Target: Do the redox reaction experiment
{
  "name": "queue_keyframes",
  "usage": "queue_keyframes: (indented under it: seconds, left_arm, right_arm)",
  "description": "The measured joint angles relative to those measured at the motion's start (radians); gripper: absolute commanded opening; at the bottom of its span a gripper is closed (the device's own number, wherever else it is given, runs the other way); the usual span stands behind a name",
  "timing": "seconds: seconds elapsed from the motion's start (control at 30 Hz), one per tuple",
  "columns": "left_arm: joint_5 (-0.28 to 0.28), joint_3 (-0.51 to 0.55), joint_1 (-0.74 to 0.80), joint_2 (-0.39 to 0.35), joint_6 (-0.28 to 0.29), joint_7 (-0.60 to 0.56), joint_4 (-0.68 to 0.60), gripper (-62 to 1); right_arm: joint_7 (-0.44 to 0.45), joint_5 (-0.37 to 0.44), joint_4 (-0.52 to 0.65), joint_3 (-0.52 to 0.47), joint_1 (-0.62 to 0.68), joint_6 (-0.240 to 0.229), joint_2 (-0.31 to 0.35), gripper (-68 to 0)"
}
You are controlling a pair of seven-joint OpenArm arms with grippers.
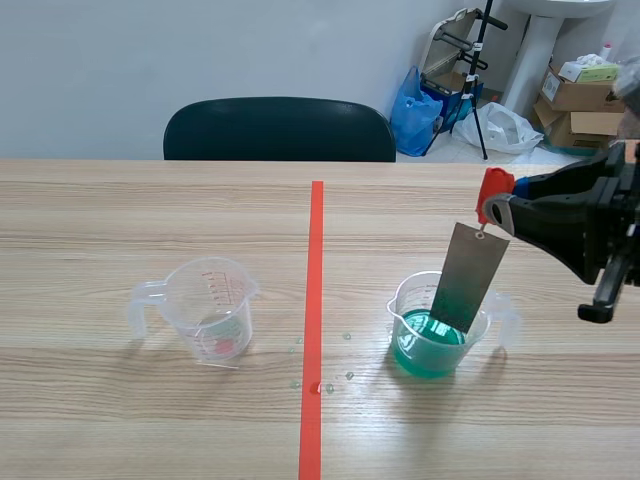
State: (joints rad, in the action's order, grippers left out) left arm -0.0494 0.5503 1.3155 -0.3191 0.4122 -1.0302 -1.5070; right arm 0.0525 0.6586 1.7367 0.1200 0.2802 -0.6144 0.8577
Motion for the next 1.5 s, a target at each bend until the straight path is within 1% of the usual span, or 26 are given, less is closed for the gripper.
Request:
queue_keyframes:
  seconds: [0.1,0.3,0.33,0.57,0.73,1.5]
  left_arm:
    - [0.000,0.000,0.000,0.000,0.000,0.000,0.000,1.4]
    - [0.000,0.000,0.000,0.000,0.000,0.000,0.000,1.4]
    - [0.000,0.000,0.000,0.000,0.000,0.000,0.000,1.4]
    - [0.000,0.000,0.000,0.000,0.000,0.000,0.000,1.4]
    - [0.000,0.000,0.000,0.000,0.000,0.000,0.000,1.4]
    - [0.000,0.000,0.000,0.000,0.000,0.000,0.000,1.4]
  right_arm:
    - [0.011,-0.050,-0.033,0.021,-0.026,0.000,-0.029,-66.9]
    - [0.014,-0.099,-0.083,0.066,-0.056,0.000,-0.076,-66.9]
    - [0.014,-0.117,-0.086,0.069,-0.059,0.000,-0.082,-66.9]
    - [0.014,-0.155,-0.097,0.074,-0.077,0.000,-0.116,-66.9]
    - [0.015,-0.165,-0.100,0.074,-0.077,-0.008,-0.132,-66.9]
    - [0.015,-0.166,-0.100,0.074,-0.077,-0.008,-0.132,-66.9]
